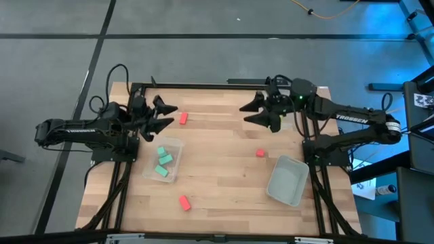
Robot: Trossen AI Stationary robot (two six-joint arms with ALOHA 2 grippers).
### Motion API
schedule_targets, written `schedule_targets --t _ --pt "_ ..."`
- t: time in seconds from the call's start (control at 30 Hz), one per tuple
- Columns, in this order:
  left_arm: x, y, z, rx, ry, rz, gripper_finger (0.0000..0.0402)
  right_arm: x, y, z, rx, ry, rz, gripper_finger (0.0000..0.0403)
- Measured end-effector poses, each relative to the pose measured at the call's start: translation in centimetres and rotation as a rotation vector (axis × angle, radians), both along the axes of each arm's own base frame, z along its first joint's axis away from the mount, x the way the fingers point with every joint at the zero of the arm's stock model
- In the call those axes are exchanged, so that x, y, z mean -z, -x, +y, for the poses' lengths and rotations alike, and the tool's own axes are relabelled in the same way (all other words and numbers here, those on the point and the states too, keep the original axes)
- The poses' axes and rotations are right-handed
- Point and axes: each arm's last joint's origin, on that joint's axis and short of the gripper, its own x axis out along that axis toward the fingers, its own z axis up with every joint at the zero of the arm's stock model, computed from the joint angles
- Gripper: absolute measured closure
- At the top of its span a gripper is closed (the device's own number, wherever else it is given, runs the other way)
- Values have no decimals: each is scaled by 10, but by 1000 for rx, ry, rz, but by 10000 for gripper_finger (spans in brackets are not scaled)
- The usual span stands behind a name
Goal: Sort & place blocks by color
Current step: Put the top left orange block into the gray bin
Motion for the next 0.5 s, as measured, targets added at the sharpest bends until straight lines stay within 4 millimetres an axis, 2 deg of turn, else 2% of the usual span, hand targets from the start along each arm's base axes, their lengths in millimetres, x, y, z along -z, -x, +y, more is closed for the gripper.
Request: schedule_targets --t 0.23,0.5 --pt "2 -1 -2 75 -4 25 147 0 -4 23 -71 -101 25 114" --pt "6 -2 -1 54 9 65 147 0 -7 35 33 -81 19 114"
